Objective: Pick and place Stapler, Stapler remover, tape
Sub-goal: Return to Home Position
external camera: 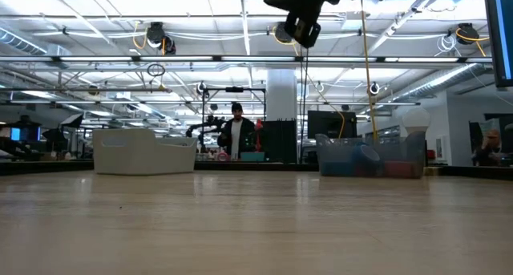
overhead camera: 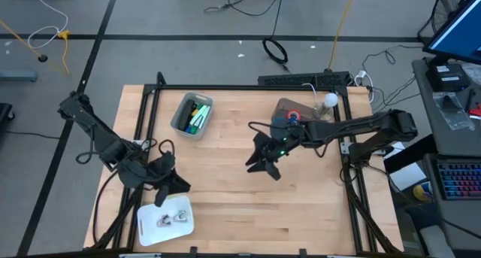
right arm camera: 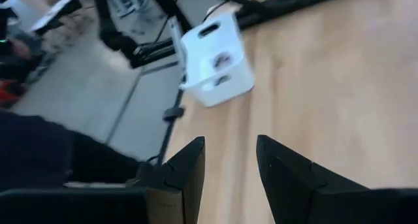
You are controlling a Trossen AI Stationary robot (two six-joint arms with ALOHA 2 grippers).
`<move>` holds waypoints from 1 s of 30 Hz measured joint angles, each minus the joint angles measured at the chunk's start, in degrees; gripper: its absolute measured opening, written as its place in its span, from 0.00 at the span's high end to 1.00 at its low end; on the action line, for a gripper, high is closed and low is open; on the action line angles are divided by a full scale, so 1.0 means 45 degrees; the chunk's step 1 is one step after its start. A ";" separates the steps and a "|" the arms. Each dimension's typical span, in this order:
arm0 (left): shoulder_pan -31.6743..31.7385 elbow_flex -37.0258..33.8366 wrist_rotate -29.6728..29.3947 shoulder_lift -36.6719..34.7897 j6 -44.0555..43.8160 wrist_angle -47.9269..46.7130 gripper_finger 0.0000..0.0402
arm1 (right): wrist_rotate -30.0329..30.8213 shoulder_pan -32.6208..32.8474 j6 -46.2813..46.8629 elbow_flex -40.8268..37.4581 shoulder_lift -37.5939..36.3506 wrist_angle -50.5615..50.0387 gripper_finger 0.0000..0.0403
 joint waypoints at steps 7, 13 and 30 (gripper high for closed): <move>0.0324 0.0000 -0.0930 -0.0048 0.2918 0.0245 0.80 | 0.1015 -0.0146 -0.1289 0.0000 -0.1641 -0.1723 0.68; 0.1359 0.0000 0.0626 -0.0035 0.5616 0.1955 0.80 | 0.1008 -0.0150 -0.1895 -0.0904 -0.3443 -0.2164 0.68; 0.4442 0.0005 0.5621 0.1186 0.9540 0.5415 0.80 | 0.2949 -0.0168 0.0158 -0.7115 -1.0516 -0.0622 0.68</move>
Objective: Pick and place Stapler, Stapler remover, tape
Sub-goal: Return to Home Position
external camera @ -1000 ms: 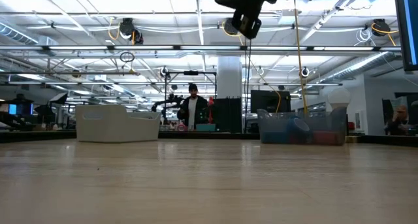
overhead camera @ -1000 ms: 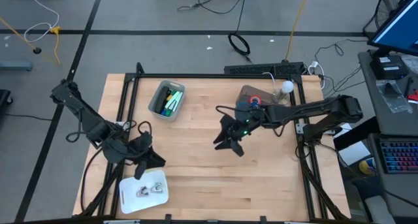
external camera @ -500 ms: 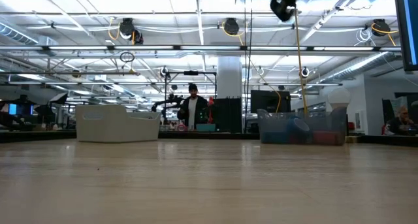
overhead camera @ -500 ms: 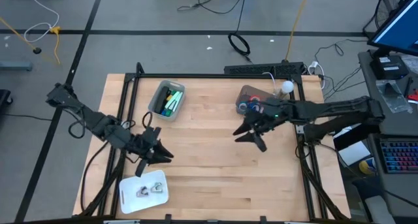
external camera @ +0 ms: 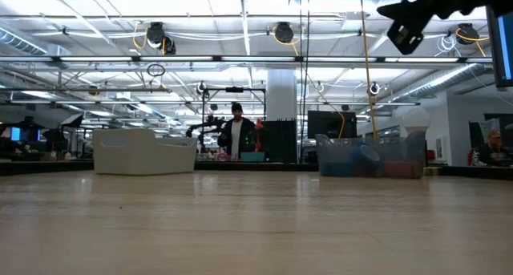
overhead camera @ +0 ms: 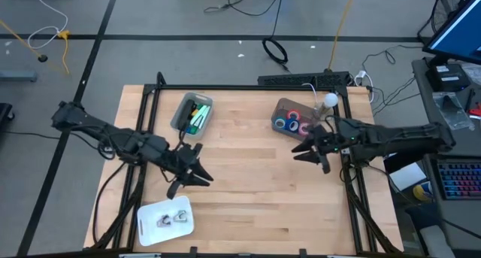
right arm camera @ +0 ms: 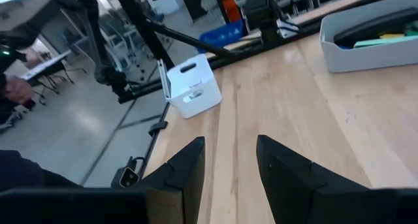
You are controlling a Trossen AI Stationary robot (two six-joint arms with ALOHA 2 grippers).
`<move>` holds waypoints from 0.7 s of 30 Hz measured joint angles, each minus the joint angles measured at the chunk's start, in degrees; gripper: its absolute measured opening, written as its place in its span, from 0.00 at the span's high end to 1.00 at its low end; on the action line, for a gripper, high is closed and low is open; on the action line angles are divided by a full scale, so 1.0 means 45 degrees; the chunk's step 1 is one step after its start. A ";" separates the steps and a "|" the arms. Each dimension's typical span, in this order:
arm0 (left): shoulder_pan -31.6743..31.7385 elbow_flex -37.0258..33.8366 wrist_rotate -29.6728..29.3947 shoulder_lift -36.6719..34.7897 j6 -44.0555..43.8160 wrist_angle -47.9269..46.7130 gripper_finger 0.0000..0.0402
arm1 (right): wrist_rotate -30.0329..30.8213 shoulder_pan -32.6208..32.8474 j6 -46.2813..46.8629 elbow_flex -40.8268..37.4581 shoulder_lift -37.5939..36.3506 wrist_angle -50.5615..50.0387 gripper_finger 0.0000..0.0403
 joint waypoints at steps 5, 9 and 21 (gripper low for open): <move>0.0371 -0.0313 0.0099 0.0223 0.0323 0.0661 0.80 | -0.0002 0.0000 -0.0010 -0.0976 -0.1573 0.0025 0.68; 0.0853 -0.1914 0.0434 -0.0214 0.0047 0.2771 0.80 | -0.0007 0.0000 0.0080 -0.1511 -0.2422 0.0001 0.68; 0.2291 -0.5136 0.1092 -0.5900 -0.0010 0.0926 0.80 | 0.0016 0.0000 0.0296 -0.2415 -0.3534 0.0017 0.68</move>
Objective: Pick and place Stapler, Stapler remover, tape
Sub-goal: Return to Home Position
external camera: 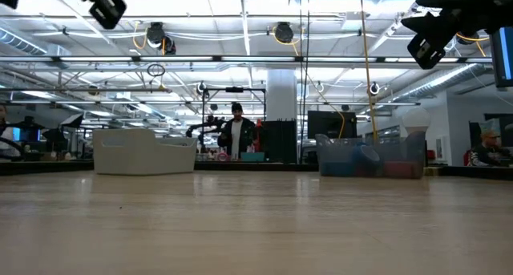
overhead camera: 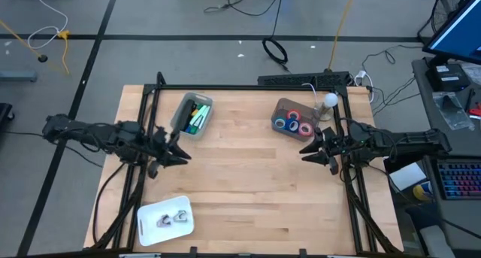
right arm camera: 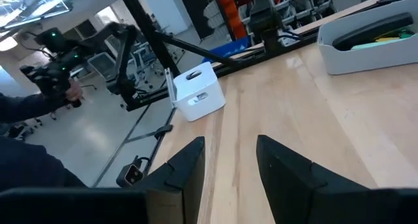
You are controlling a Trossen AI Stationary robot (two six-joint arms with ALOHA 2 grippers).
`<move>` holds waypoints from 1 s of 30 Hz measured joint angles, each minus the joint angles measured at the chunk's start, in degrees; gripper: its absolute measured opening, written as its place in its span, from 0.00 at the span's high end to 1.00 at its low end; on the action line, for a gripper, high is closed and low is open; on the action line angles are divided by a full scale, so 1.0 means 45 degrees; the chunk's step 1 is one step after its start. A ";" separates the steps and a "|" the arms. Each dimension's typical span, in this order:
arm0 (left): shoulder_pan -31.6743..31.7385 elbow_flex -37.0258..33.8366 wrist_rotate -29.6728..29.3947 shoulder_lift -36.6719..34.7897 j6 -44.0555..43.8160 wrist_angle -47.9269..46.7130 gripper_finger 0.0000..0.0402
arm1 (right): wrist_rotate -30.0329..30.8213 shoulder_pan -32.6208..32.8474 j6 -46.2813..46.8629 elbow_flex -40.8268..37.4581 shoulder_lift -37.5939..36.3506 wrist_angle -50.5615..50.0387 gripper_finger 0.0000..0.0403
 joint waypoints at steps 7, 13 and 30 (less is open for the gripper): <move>0.0192 -0.1010 -0.0024 -0.4002 0.0498 -0.2600 0.80 | 0.1465 0.0004 -0.0548 -0.0006 -0.0002 0.0008 0.68; 0.0192 -0.1893 -0.0627 -0.6749 0.1053 -0.3592 0.80 | 0.1594 0.0005 -0.0824 -0.0010 -0.0002 0.0007 0.68; 0.0192 -0.4827 -0.2731 -0.7492 0.2173 -0.1963 0.80 | 0.1983 0.0002 -0.1564 -0.1503 -0.0002 0.3225 0.68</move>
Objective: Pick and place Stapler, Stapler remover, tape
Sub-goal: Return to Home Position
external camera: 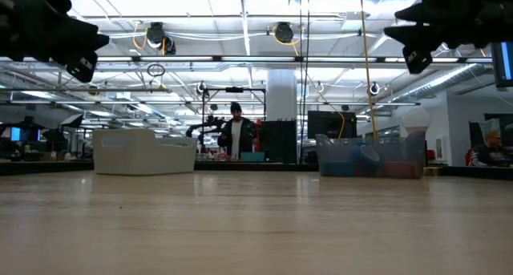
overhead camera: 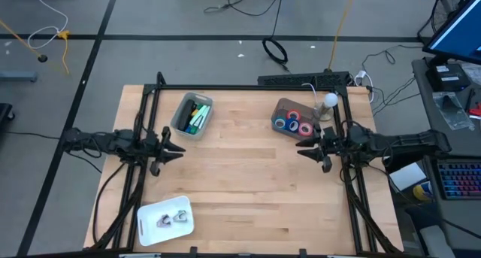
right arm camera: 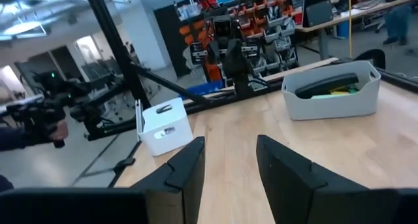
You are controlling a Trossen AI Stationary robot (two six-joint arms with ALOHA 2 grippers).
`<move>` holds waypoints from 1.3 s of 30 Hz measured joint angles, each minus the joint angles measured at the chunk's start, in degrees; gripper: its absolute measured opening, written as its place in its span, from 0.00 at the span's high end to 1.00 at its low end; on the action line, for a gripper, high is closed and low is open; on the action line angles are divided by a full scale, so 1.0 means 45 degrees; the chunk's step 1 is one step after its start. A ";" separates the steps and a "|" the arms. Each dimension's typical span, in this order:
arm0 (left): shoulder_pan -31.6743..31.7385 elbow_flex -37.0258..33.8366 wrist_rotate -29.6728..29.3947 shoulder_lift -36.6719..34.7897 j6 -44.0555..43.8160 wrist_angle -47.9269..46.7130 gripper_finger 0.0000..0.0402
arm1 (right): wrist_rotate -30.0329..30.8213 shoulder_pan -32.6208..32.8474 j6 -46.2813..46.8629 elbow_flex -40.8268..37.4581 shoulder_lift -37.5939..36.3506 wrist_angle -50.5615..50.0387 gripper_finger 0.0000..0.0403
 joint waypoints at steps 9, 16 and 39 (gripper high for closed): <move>0.0000 -0.0795 -0.0041 -0.0001 -0.0349 0.0969 0.80 | 0.0031 -0.0005 0.0901 -0.2128 -0.0017 0.2753 0.68; 0.0000 -0.0795 0.0044 -0.0005 -0.0158 0.0878 0.80 | 0.0077 -0.0012 0.1290 -0.2803 -0.0018 0.2766 0.68; 0.0000 -0.0800 0.0089 0.0009 0.0200 0.0800 0.80 | -0.0396 -0.0031 0.2024 -0.2157 -0.1240 -0.0255 0.68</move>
